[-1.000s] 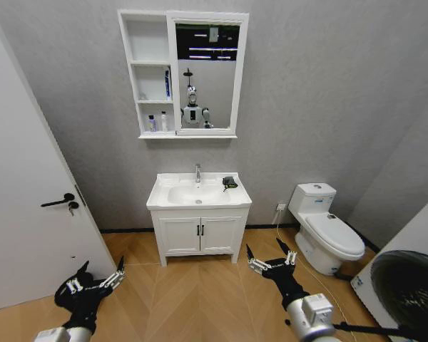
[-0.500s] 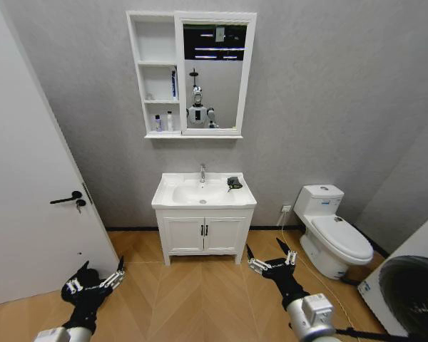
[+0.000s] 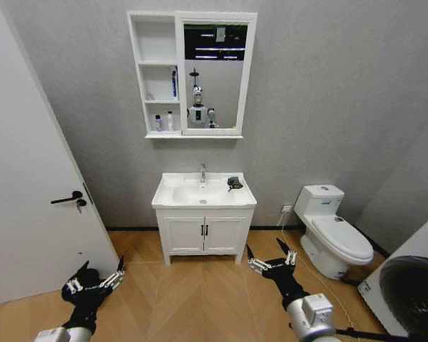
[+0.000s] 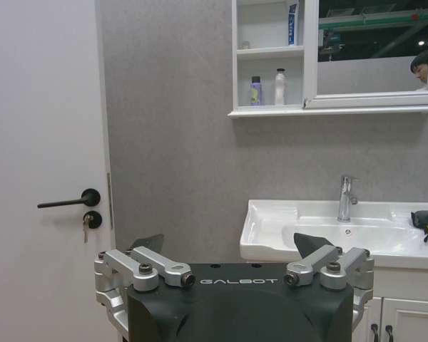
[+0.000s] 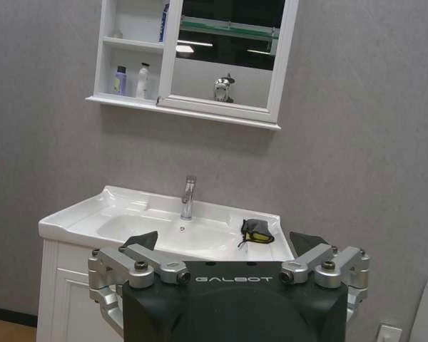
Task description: Move facial cleanser and shampoo from washbasin to cabinet, then wipe washbasin with towel.
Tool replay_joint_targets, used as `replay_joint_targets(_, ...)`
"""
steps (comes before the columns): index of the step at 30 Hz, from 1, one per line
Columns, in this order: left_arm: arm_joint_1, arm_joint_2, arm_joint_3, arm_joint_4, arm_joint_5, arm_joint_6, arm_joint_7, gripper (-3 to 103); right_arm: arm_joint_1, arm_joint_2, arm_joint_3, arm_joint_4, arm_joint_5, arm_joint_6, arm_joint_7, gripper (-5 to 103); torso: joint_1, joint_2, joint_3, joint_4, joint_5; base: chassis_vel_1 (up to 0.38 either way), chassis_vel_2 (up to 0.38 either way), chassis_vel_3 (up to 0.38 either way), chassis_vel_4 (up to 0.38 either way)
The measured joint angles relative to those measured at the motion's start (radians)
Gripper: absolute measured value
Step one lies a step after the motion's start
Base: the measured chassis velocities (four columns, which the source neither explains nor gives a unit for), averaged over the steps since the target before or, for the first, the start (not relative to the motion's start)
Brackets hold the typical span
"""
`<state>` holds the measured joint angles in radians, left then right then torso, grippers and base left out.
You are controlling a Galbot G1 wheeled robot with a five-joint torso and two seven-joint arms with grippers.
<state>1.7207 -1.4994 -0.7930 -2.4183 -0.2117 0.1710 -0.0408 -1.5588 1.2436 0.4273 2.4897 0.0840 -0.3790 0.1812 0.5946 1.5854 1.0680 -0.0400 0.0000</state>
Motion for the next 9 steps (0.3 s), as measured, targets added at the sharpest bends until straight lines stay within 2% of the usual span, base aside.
replay_joint_targets(9,0.0,0.0,0.0,0.0,0.0,0.0,0.0,100,0.0,0.0,0.0,0.0,0.0,0.0,0.0,100,0.0,0.0,0.0,0.0,0.0,0.0,0.0,0.0,0.0)
